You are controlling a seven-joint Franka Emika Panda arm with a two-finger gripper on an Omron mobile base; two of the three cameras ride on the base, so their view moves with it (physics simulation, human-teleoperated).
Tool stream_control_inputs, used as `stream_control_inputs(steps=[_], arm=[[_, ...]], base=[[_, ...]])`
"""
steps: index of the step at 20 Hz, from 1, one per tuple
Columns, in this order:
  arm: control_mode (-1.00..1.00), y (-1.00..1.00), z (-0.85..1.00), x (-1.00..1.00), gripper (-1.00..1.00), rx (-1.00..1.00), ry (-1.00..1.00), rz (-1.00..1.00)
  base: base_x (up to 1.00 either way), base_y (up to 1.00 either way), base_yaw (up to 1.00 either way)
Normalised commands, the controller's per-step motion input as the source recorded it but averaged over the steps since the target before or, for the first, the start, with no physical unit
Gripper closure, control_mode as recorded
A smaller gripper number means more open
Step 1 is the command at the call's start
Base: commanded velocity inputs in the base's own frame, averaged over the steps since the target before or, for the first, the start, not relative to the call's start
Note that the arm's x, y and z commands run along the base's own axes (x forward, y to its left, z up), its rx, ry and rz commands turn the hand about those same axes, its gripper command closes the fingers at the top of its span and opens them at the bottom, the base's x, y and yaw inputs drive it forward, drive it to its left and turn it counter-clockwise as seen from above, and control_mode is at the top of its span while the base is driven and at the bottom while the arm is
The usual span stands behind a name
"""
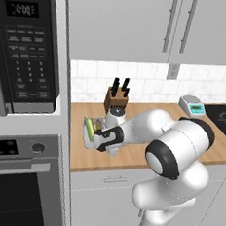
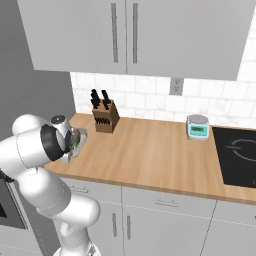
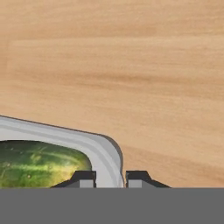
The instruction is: Take the meat container that has the chicken drumstick and place it on the second highest rack of the freezer. Then take the vegetable container that has the cucumber and corn and place it on the highest rack of the freezer.
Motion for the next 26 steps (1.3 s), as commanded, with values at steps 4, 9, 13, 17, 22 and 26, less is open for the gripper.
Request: stream_control_inputs(steps=[4, 9, 13, 17, 22, 26], arm=[[-1.0, 0.0, 0.0, 0.0, 1.0, 0.0, 0.0, 0.0], [-1.0, -0.08, 0.11, -0.03, 1.0, 0.01, 0.0, -0.02], [-1.0, -0.4, 0.53, -0.05, 1.0, 0.05, 0.0, -0.12], [-1.0, -0.93, 0.53, -0.19, 1.0, 0.08, -0.01, -0.05], [-1.0, -0.86, 0.51, -0.33, 1.0, 0.01, -0.01, 0.01], [-1.0, -0.78, 0.51, -0.39, 1.0, 0.0, 0.0, 0.05]], base=[[0.0, 0.0, 0.0], [0.0, 0.0, 0.0], [0.0, 0.0, 0.0], [0.0, 0.0, 0.0], [0.0, 0.0, 0.0], [0.0, 0.0, 0.0]])
